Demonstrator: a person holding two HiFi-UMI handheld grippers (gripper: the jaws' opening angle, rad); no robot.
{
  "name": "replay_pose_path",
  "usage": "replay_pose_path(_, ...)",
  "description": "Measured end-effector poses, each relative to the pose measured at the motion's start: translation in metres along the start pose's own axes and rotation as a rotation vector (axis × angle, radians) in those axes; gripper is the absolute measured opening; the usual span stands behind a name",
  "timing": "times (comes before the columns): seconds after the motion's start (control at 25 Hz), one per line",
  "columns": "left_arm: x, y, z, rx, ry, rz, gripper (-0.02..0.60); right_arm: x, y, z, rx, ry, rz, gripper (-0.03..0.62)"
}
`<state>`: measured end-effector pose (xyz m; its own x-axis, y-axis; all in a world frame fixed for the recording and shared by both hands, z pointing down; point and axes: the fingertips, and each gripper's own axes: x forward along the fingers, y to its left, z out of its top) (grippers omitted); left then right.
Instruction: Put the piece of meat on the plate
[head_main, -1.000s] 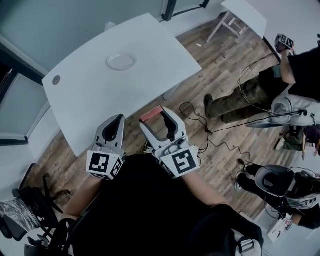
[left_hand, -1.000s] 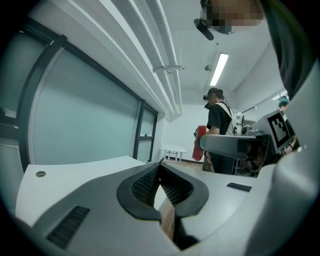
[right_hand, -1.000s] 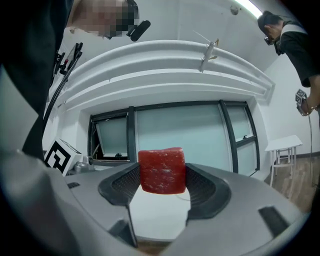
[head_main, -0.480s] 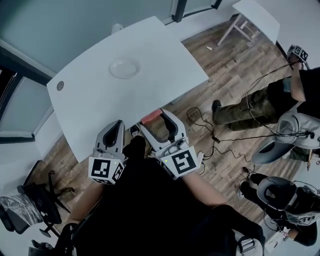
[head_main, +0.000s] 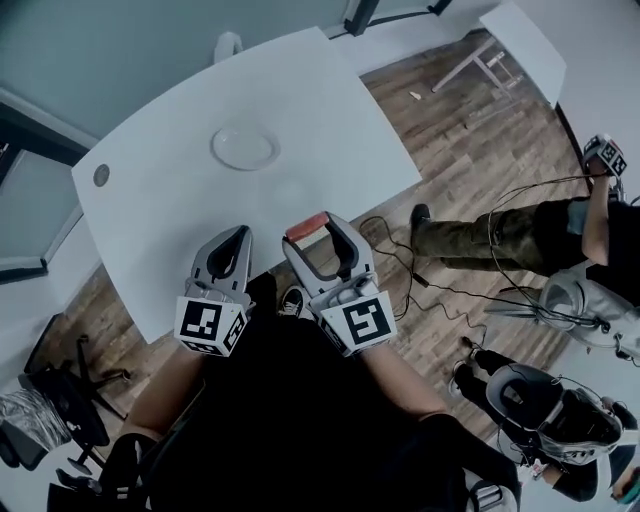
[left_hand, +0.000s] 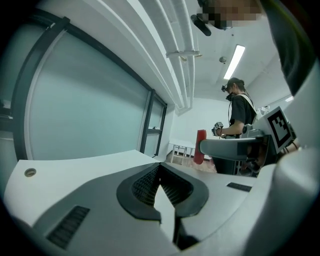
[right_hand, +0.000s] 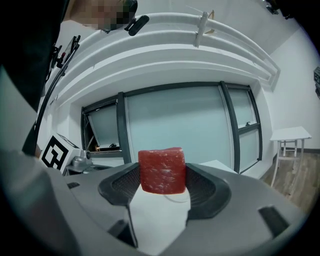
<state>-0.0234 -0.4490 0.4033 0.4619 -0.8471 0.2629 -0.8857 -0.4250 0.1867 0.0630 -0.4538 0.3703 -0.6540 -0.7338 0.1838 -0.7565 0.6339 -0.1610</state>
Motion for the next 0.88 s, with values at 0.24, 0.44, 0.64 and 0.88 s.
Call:
replay_pose_path(0.24,0.038,0.037,-0.003,-0.036,0.023,0.016,0.003,0.055,-0.019,-0.005,0.004,0.052,0.020,0.281)
replay_pose_path(0.44,0.062,0.060,-0.012,-0.051,0.045,0.021,0.003,0.094,-0.034,-0.024,0.004,0.106,0.023,0.281)
replay_pose_path(0.64,0.097,0.067,-0.019,-0.068,0.083,0.021,0.003,0.123,-0.063,-0.042,0.009,0.166,0.027,0.281)
replay_pose_path(0.88,-0.053,-0.008,-0.121,-0.088,0.019,0.089,0.003,0.000,0.048,-0.133,-0.087,0.175,0.091,0.281)
